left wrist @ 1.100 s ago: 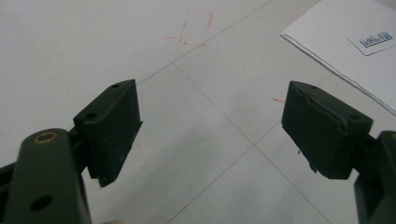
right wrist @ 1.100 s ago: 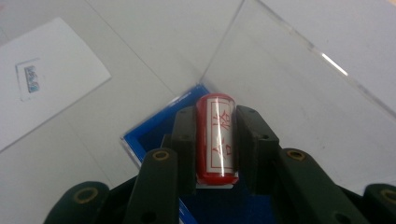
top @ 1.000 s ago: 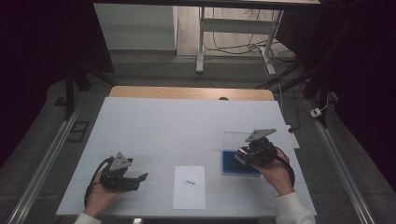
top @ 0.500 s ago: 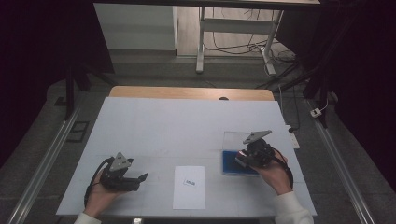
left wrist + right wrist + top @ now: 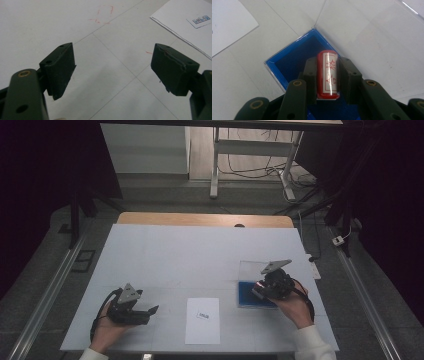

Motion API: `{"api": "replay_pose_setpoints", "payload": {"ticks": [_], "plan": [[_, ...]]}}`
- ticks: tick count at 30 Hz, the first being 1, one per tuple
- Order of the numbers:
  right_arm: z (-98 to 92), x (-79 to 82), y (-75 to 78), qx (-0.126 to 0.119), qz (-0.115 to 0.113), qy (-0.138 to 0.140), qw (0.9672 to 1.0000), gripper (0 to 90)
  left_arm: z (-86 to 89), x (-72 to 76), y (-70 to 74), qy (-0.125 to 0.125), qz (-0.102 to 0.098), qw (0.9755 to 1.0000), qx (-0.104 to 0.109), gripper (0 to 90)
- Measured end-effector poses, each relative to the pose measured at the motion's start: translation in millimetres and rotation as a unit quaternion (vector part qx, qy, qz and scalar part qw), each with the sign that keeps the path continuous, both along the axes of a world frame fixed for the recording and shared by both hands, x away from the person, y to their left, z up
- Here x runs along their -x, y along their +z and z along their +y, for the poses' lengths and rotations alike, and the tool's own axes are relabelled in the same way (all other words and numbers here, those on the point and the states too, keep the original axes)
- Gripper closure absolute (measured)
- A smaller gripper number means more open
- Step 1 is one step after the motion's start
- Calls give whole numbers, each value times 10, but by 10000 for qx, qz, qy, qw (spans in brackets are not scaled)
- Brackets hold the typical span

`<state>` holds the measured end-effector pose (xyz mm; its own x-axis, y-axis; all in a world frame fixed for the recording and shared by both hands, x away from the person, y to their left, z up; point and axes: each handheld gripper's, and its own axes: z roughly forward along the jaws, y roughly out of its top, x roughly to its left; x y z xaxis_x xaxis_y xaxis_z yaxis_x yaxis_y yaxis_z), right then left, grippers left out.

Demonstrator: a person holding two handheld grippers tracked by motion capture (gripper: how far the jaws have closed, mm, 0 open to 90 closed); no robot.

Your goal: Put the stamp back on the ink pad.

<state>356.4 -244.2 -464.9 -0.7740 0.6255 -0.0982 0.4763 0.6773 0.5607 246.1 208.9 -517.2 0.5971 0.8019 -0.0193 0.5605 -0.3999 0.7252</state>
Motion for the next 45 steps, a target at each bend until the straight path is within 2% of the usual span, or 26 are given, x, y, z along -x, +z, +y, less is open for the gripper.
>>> {"api": "replay_pose_setpoints", "payload": {"ticks": [3,5,8,11,18,24,28,31,36,40,45], "plan": [[-10,6,20,-140,-66,20,9999,590,3,-3,-1,11,-4,10000,5,195],[-21,19,59,-337,-107,-35,9994,539,5,-6,-3,11,-15,10000,5,195],[-44,32,111,-623,-244,-7,9978,472,5,-10,-4,7,-17,10000,16,195],[-57,48,143,-802,-347,11,9962,429,9,-13,1,7,-18,10000,60,194],[-41,101,174,-1037,-592,203,9926,406,11,2,17,19,-30,9999,162,191],[-61,196,194,-1223,-709,294,9895,401,3,12,46,44,-56,9998,211,186],[-131,309,186,-1464,-793,320,9855,395,-13,34,57,2,-60,9998,213,180],[-204,426,160,-1437,-897,271,9852,395,-25,60,63,-23,-76,9997,209,177],[-357,622,92,-1524,-1002,225,9830,393,-37,83,62,-33,-61,9996,265,174],[-493,737,-21,-1580,-925,158,9830,389,-47,97,45,-39,-26,9997,252,170],[-623,818,-181,-1416,-939,80,9854,383,-50,122,45,-31,-21,9996,264,169]]}}
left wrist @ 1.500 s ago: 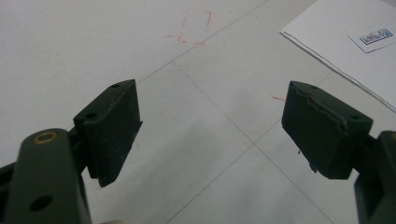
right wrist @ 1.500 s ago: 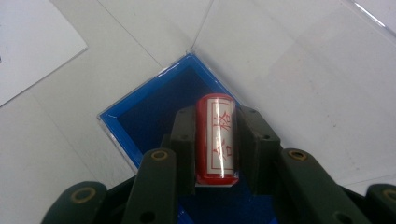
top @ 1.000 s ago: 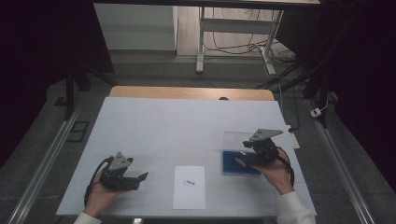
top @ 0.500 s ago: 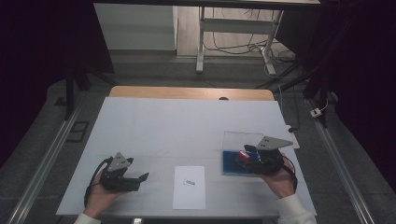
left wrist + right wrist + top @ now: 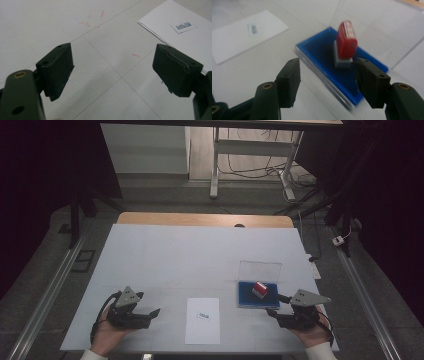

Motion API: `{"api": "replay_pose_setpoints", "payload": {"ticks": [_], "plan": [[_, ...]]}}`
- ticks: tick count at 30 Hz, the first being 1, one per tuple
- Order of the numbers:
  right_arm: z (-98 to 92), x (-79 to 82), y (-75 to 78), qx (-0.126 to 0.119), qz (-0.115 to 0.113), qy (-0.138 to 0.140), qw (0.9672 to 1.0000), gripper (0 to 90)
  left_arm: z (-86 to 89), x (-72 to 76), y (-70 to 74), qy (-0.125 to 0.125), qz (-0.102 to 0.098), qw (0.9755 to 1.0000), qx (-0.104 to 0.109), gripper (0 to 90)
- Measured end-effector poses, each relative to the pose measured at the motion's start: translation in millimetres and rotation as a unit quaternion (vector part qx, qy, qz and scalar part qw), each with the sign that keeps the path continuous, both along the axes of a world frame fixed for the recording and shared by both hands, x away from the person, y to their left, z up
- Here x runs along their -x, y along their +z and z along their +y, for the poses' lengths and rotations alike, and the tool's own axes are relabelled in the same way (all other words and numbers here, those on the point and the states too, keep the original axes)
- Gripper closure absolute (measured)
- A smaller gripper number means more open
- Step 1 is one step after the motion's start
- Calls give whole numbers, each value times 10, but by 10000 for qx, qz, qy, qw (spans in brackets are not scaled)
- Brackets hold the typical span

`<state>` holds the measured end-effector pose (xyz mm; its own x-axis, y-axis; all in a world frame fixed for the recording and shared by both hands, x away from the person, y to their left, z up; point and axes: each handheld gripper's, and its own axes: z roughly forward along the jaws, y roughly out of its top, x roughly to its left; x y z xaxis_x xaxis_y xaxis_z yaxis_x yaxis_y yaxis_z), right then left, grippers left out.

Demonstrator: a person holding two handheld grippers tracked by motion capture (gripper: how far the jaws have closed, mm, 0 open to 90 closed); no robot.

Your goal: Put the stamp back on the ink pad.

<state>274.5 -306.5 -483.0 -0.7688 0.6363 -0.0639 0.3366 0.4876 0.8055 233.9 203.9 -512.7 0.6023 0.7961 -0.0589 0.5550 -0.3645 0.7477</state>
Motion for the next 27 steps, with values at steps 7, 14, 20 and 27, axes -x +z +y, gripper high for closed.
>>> {"api": "replay_pose_setpoints", "payload": {"ticks": [7,14,20,27], "plan": [[-91,-39,-112,28,154,-91,9998,381,-16,-8,-12,-11,35,10000,33,165],[-95,-54,-128,77,144,-93,9998,381,-24,-13,-17,-3,40,10000,12,164],[-82,-61,-124,56,143,-86,9998,381,-23,-23,-29,13,57,10000,-5,165],[-77,-58,-124,99,130,-79,9998,382,-16,-26,-28,19,49,10000,-28,165]]}}
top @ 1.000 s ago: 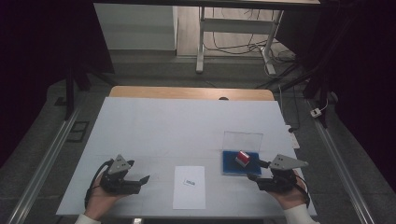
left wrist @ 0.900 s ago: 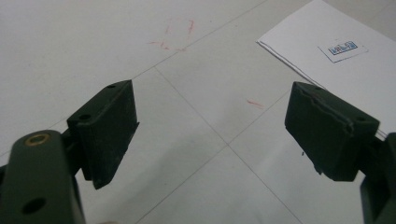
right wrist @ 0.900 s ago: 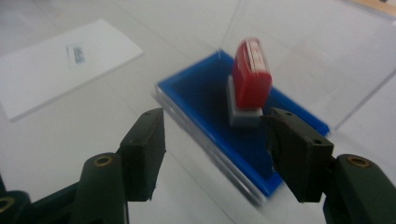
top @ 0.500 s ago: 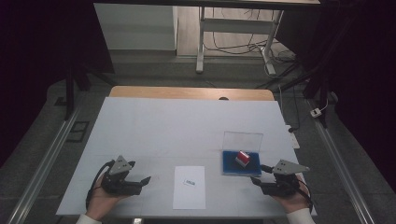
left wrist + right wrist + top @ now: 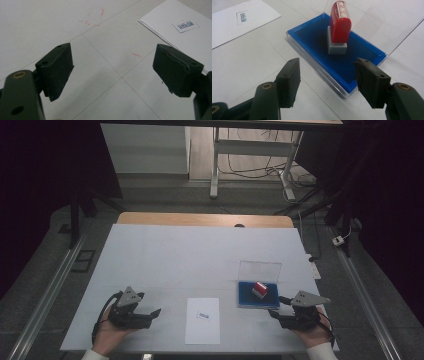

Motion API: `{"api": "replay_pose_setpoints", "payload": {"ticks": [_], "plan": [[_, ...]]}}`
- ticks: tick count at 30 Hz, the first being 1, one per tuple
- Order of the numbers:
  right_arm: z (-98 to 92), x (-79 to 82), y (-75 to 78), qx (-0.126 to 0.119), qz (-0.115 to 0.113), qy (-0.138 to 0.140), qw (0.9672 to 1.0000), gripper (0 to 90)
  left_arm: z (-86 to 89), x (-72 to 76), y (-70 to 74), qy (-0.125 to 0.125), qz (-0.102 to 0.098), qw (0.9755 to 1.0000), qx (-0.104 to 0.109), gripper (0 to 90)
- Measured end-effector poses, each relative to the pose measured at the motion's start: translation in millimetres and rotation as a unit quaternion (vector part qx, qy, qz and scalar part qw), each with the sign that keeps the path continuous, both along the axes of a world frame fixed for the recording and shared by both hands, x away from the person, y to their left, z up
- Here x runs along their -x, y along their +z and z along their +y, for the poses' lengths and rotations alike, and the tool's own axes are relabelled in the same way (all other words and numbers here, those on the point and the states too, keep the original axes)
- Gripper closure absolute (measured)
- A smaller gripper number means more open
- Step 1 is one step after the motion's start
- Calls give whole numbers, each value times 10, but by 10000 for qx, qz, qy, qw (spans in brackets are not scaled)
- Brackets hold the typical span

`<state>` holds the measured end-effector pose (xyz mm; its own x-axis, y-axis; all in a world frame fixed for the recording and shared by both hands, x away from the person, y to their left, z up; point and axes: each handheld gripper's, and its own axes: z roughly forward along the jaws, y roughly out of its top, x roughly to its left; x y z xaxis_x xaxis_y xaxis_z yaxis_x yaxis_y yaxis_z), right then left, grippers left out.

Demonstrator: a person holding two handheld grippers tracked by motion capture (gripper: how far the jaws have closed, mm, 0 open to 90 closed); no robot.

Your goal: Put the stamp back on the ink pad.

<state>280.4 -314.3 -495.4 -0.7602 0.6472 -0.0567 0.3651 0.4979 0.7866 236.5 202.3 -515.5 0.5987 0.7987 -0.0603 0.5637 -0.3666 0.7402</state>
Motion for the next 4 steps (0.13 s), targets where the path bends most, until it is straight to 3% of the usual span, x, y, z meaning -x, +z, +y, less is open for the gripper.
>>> {"api": "replay_pose_setpoints", "payload": {"ticks": [4], "plan": [[5,4,13,-4,-20,20,10000,382,5,-6,-3,6,2,10000,11,165]]}}
